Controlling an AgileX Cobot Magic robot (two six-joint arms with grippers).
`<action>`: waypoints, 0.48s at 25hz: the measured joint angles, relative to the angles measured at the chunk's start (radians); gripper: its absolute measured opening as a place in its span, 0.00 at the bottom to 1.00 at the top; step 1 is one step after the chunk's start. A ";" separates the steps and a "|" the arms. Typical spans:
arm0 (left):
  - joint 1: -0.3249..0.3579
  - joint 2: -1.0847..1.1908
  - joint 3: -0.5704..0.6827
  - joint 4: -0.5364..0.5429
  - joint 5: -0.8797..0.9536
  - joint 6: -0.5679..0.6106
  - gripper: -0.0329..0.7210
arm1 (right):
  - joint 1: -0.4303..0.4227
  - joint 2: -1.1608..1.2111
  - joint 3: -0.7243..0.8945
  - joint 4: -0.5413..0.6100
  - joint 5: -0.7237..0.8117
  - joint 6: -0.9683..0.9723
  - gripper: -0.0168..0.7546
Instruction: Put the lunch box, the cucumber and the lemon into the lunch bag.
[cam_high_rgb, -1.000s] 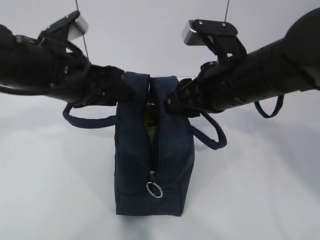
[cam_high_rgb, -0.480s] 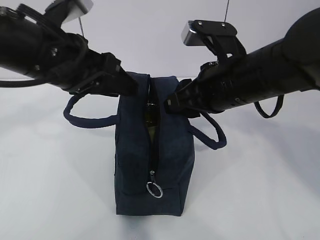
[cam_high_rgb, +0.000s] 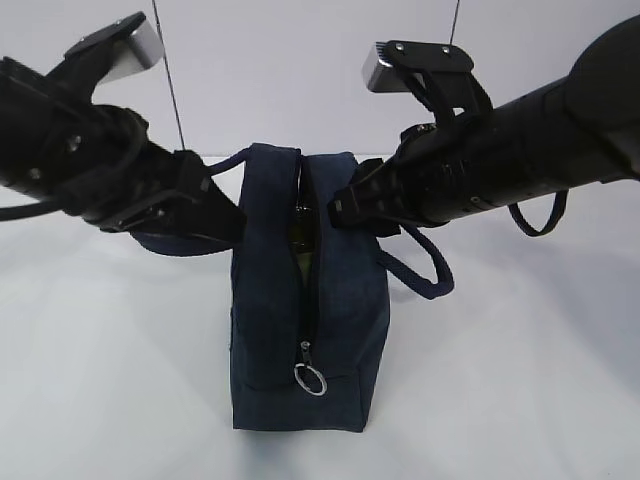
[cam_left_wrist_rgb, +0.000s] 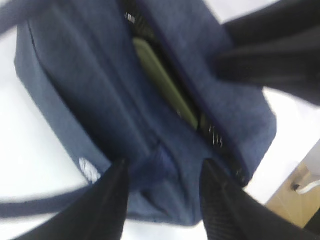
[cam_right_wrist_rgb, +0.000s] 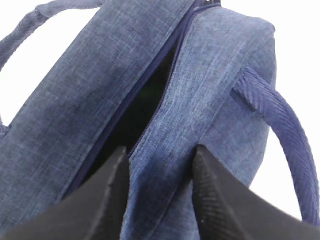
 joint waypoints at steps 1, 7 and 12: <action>-0.004 -0.009 0.022 0.000 -0.008 -0.002 0.49 | 0.000 0.000 0.000 0.000 0.000 0.000 0.42; -0.056 -0.067 0.141 -0.049 -0.121 -0.006 0.49 | 0.000 0.000 0.000 0.000 0.000 0.000 0.42; -0.158 -0.067 0.188 -0.086 -0.262 -0.006 0.49 | 0.000 0.000 0.000 0.002 0.000 0.000 0.42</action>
